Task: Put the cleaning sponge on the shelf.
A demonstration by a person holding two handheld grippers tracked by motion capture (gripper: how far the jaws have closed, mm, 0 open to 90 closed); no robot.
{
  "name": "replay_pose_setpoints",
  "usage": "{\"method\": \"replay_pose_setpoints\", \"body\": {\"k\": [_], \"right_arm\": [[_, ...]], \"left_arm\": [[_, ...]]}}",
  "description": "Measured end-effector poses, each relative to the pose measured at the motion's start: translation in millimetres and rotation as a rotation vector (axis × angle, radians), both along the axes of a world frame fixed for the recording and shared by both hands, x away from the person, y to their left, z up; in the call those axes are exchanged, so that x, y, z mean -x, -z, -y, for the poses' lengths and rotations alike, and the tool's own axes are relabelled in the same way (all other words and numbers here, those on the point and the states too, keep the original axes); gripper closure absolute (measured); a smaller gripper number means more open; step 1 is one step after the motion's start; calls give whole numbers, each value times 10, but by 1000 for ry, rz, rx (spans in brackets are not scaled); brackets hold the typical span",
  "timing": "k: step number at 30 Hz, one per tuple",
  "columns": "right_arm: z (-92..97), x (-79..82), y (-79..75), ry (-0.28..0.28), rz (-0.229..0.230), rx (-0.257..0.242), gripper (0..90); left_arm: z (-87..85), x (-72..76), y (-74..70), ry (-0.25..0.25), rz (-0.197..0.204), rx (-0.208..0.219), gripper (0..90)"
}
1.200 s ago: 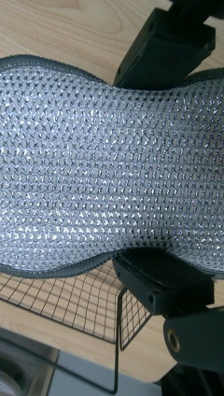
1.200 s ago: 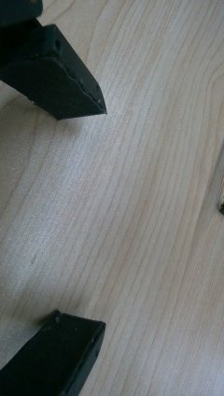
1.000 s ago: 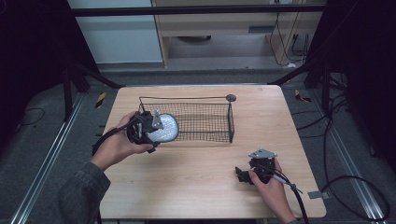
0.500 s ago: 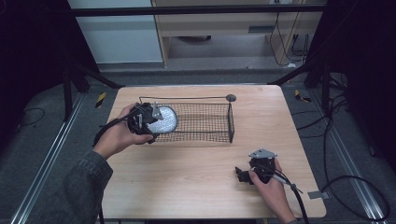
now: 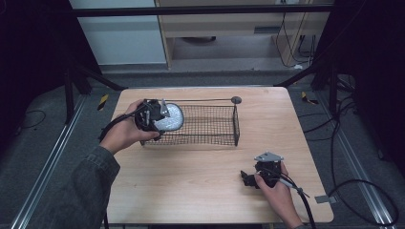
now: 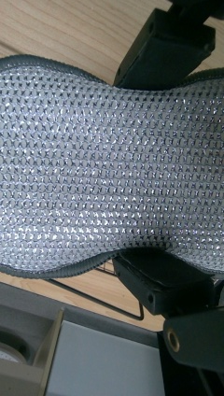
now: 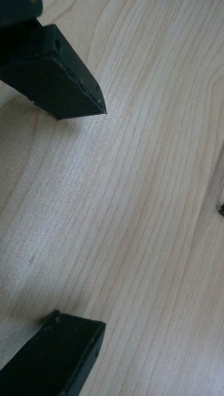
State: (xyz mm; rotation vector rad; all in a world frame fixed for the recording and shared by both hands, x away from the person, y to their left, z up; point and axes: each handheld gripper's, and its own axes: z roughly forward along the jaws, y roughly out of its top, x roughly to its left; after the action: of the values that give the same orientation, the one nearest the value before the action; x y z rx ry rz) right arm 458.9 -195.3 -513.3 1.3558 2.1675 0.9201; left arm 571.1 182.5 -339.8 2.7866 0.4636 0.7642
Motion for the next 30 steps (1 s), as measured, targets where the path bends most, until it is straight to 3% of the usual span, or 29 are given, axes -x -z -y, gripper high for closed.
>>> {"method": "replay_pose_setpoints", "body": {"k": [27,30], "right_arm": [[0,-4,1,-1,0,1,3],[0,-3,1,-2,0,1,4]], "left_arm": [[27,-242,77,7,17,-26,167],[9,-295,84,-4,16,-8,167]]}}
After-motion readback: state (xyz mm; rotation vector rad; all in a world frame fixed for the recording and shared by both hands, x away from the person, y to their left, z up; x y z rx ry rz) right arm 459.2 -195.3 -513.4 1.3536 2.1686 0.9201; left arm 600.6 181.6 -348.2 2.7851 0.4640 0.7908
